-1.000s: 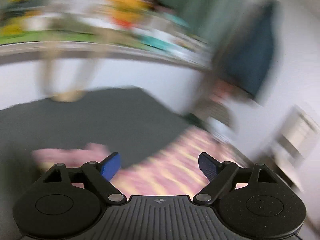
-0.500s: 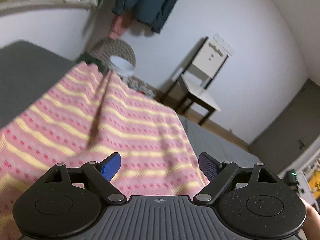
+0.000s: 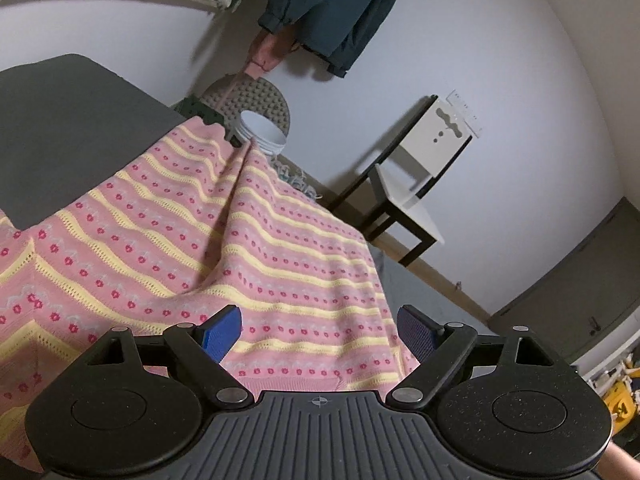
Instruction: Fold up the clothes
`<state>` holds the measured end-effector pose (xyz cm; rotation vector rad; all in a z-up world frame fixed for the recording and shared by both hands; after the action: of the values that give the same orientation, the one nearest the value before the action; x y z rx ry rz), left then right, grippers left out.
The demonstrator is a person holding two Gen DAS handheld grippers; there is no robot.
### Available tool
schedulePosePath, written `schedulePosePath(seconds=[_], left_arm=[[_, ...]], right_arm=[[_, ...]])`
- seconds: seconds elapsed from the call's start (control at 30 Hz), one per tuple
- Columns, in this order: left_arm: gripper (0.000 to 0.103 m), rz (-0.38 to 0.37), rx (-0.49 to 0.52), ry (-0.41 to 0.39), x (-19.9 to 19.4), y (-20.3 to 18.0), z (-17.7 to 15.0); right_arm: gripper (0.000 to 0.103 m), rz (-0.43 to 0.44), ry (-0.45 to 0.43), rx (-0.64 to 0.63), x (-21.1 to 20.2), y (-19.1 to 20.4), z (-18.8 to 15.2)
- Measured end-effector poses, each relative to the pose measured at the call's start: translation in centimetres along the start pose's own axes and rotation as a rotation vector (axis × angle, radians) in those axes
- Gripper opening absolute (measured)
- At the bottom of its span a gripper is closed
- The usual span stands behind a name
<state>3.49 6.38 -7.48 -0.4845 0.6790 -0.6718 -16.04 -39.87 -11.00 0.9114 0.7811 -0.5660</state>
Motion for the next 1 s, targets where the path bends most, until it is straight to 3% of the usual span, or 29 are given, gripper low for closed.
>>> schedulePosePath(seconds=[0.1,0.23,0.4,0.53,0.63,0.67,0.7,0.73,0.8,0.93,1.0], left_arm=[[0.085,0.01,0.022,0.039,0.4,-0.2,-0.5],[0.085,0.018,0.073,0.089,1.0,-0.5,-1.1],[0.086,0.067,0.091,0.147,1.8,0.1,-1.8],[0.085,0.167,0.127,0.164,1.7,1.0,-1.9],[0.085,0.294,0.156,0.062,0.8,2.1,-0.5],[0.086,0.336,0.128,0.011,0.2,2.8,0.3],[0.086,0.368,0.089,-0.031,-0.4,3.5,0.9],[0.086,0.396,0.029,-0.073,-1.0,4.4,1.6],[0.086,0.425,-0.092,-0.119,-1.8,6.3,2.3],[0.086,0.44,-0.233,-0.135,-1.7,8.4,2.4],[0.086,0.438,-0.246,-0.132,-0.9,8.3,2.3]], right_arm=[[0.005,-0.098,-0.101,-0.065,-2.6,-1.0,2.4],[0.005,-0.144,-0.081,-0.059,-3.1,-2.9,3.9],[0.005,-0.198,-0.093,-0.14,-0.8,-1.8,3.4],[0.005,-0.268,-0.078,-0.168,1.1,-1.9,3.1],[0.006,-0.284,-0.031,-0.151,2.3,-2.6,2.6],[0.007,-0.267,-0.007,-0.152,2.6,-2.5,2.5],[0.017,-0.276,-0.005,-0.159,2.7,-2.5,2.5],[0.035,-0.286,-0.002,-0.163,2.8,-2.1,2.6],[0.049,-0.319,0.005,-0.182,2.4,-1.9,3.1],[0.05,-0.348,-0.112,-0.282,0.7,1.1,5.8],[0.05,-0.277,-0.172,-0.344,0.6,4.2,7.1]])
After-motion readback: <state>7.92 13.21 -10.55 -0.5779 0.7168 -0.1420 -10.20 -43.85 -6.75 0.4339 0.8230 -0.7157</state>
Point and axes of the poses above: each gripper's, at about its wrist camera, not at the fingertips, and x roughly the way its jaws point, y to its left, z to its top, the point moved 5 cm from there along x, roughly the way its jaws point, and after that the axes turned 8 degrees about -y, right-handed, at the moved point
